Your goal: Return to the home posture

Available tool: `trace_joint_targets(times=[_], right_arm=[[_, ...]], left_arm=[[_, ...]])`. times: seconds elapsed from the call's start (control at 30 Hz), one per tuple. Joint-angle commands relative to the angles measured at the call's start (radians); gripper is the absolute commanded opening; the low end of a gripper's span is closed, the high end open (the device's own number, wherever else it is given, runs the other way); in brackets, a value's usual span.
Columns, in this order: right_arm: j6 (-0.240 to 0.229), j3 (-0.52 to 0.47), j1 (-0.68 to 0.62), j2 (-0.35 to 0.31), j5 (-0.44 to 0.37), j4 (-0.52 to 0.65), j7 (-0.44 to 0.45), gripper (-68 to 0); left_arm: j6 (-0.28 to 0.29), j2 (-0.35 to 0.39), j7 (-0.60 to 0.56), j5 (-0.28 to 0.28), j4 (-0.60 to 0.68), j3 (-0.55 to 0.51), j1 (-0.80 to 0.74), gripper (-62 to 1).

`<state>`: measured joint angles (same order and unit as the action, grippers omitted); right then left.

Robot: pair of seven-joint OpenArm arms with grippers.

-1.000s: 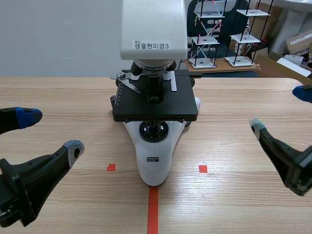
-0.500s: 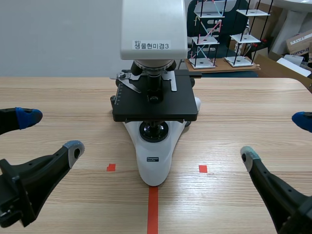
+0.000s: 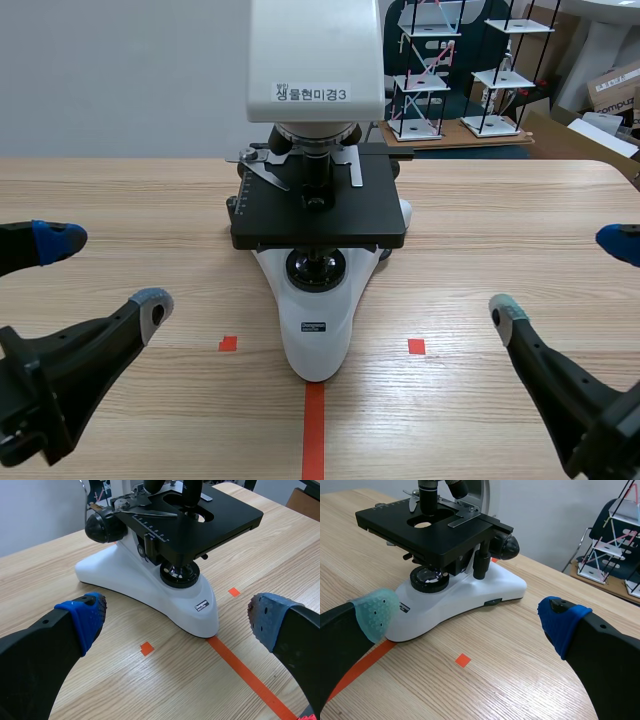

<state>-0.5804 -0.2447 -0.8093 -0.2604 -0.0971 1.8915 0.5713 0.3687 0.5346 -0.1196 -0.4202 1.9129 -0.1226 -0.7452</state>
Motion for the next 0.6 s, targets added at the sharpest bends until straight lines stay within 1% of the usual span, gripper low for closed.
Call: trace_joint_targets(times=[0.0, 0.57], right_arm=[[0.004, 0.002, 0.009, -0.008, -0.016, 0.009, 0.015, -6.2], [0.005, 0.002, 0.009, -0.008, -0.016, 0.009, 0.023, -6.2]], left_arm=[[0.000, 0.000, -0.010, -0.006, 0.013, -0.001, -0.005, -1.5], [0.000, 0.000, -0.010, -0.006, 0.013, -0.001, -0.005, -1.5]])
